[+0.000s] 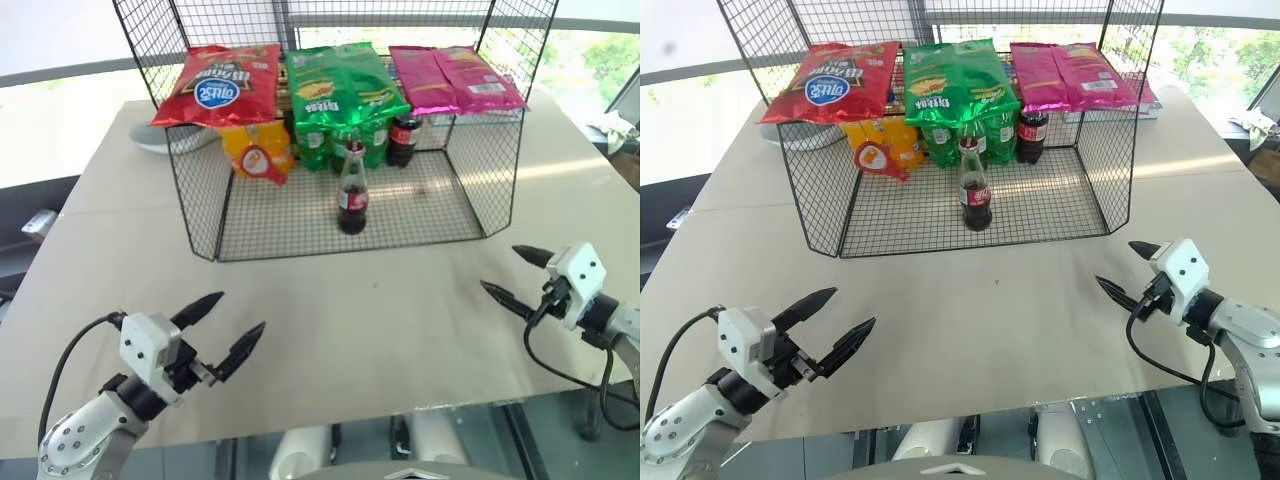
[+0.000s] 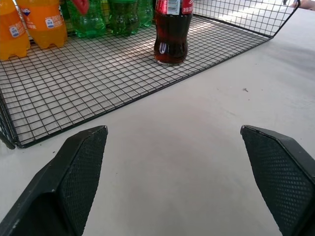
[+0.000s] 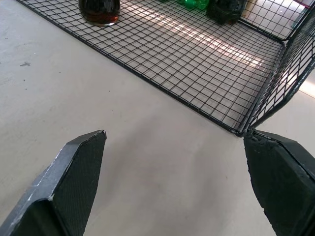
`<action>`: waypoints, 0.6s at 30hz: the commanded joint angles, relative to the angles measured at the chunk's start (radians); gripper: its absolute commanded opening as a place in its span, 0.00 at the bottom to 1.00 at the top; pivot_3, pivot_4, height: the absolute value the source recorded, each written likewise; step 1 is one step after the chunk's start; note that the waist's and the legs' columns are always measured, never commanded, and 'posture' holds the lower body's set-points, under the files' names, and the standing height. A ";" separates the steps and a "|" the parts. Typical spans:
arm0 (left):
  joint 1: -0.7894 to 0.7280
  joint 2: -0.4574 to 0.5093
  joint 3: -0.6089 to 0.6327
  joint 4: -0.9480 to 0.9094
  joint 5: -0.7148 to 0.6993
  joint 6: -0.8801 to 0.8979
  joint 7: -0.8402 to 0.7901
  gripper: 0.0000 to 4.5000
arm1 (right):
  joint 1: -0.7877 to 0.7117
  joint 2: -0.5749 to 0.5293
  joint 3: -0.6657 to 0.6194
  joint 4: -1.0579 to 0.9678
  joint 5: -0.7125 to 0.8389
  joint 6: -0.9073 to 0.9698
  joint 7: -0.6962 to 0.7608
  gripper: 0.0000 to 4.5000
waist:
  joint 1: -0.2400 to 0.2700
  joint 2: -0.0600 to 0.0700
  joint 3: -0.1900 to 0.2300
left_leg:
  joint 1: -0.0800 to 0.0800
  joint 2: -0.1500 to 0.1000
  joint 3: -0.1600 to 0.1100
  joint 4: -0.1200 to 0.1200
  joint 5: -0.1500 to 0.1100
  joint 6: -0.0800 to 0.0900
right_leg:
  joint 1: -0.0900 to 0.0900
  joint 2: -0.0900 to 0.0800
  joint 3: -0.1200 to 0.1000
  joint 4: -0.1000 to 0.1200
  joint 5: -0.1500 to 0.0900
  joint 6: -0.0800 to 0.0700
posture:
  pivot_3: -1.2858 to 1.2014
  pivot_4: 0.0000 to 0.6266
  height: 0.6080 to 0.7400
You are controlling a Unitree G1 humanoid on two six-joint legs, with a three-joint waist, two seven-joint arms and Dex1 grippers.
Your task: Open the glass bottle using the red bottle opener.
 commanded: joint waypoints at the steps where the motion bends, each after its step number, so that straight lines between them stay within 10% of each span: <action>1: -0.005 -0.007 -0.009 0.005 -0.003 -0.017 -0.004 0.99 | -0.002 0.005 -0.020 -0.053 0.020 -0.006 -0.010 1.00 | 0.000 0.000 0.000 | 0.000 0.000 0.000 0.000 0.000 0.000 | 0.000 0.000 0.000 0.000 0.000 0.000 | 0.52 0.24 1.00; 18: -0.084 -0.019 -0.010 0.057 -0.022 -0.011 0.006 0.99 | 0.003 0.052 -0.009 -0.092 0.031 -0.019 -0.019 1.00 | 0.001 0.000 0.000 | 0.000 0.000 0.000 0.000 0.000 0.000 | 0.000 0.000 0.000 0.000 0.002 0.003 | 0.52 0.24 1.00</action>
